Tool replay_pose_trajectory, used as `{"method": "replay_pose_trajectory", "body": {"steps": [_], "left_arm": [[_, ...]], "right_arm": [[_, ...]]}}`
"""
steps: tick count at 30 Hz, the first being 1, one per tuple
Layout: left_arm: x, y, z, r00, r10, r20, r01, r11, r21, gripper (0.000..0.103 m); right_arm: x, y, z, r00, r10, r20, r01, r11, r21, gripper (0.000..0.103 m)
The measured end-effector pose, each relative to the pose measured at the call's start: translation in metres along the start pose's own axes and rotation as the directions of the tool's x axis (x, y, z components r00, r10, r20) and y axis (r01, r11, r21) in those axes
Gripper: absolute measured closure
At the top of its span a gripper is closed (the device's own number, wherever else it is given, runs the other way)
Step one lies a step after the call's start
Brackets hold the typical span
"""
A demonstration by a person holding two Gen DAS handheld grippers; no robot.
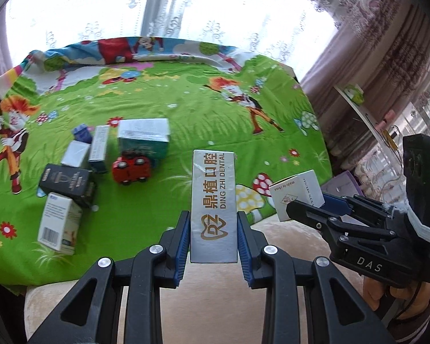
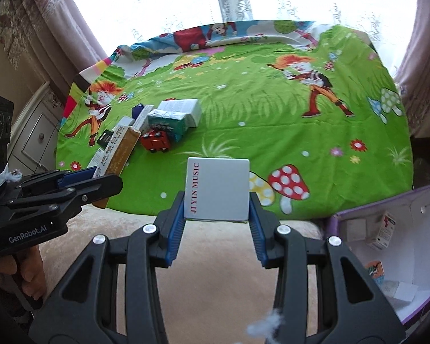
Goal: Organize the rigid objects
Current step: 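Carry both boxes over the purple-rimmed box and open both grippers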
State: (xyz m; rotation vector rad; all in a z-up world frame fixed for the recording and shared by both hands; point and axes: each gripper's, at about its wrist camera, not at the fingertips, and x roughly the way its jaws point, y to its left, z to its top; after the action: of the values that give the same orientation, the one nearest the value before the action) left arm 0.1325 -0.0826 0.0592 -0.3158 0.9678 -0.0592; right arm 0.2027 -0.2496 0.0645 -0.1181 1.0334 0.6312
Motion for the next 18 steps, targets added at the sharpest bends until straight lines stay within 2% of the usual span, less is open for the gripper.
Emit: {"method": "replay_pose_trajectory", "body": {"steps": [13,18], "left_arm": [[0.036,-0.088,0.0,0.99,-0.1,-0.101,0.113,0.985,0.128,0.071],[0.054,-0.124,-0.002,0.975,-0.15,-0.164,0.178,0.97,0.167,0.071]], "right_arm": [[-0.048,-0.086,-0.032,0.993,-0.11,0.053,0.1,0.983,0.154,0.057],[-0.066,-0.121,-0.04,0.98,-0.185,0.074,0.165,0.962,0.218,0.057]]}}
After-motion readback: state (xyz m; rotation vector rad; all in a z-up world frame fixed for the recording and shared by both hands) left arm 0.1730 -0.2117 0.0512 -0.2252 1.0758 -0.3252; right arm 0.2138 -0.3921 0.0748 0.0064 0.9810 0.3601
